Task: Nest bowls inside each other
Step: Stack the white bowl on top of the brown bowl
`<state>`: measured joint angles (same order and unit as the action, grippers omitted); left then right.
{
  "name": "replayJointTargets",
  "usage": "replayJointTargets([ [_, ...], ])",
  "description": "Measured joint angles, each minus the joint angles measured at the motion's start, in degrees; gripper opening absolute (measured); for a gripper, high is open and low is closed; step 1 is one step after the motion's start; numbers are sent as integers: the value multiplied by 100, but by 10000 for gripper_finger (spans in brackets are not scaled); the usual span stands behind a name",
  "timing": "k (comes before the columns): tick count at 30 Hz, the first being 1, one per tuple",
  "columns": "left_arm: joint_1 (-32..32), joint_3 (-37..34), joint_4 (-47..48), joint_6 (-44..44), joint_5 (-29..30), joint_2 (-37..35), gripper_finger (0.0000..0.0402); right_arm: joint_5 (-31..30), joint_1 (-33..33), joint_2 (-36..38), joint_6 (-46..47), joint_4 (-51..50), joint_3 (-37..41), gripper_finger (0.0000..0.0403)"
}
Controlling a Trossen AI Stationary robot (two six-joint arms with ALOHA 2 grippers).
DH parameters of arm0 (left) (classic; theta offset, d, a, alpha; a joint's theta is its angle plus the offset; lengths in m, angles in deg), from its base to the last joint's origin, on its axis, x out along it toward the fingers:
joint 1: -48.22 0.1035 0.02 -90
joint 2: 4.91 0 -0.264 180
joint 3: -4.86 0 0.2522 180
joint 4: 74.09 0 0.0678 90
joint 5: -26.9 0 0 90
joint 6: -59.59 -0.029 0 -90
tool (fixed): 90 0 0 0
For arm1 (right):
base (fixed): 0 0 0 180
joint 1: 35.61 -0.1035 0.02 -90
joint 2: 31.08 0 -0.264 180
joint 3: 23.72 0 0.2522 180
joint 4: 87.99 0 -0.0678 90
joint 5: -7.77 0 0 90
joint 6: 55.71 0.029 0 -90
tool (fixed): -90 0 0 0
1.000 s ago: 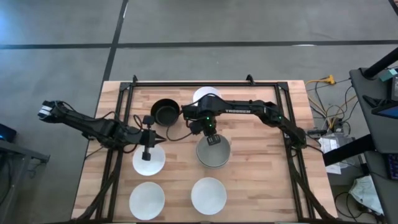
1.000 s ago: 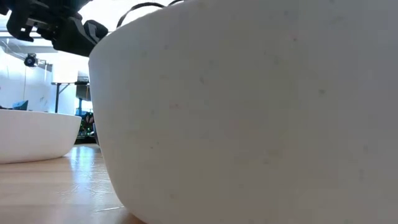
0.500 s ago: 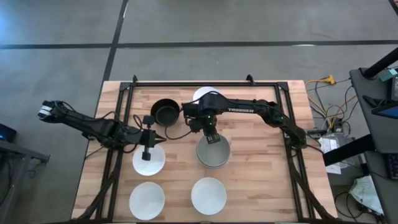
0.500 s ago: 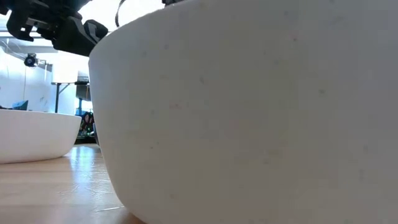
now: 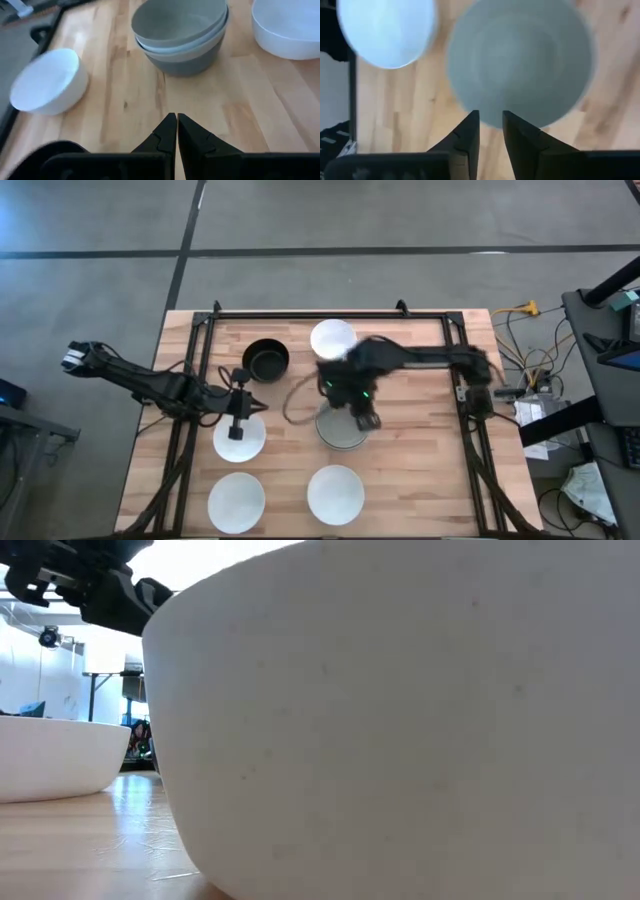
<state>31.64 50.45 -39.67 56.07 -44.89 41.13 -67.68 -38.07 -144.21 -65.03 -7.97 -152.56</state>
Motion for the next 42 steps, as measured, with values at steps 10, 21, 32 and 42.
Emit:
replayJointTargets([
  [10,-4,193,262,23,-71,116,1,-1253,-1516,2846,1465,4534,4366,74],
  [21,-11,1711,1984,246,-887,470,1,-3325,-1915,4253,1075,11285,8550,68],
  [32,9,3510,5628,829,-893,2739,24,-3268,-1614,5548,566,12062,9216,67],
  [42,227,3189,5322,576,-145,3261,160,-2719,-1847,6322,998,11170,9440,68],
])
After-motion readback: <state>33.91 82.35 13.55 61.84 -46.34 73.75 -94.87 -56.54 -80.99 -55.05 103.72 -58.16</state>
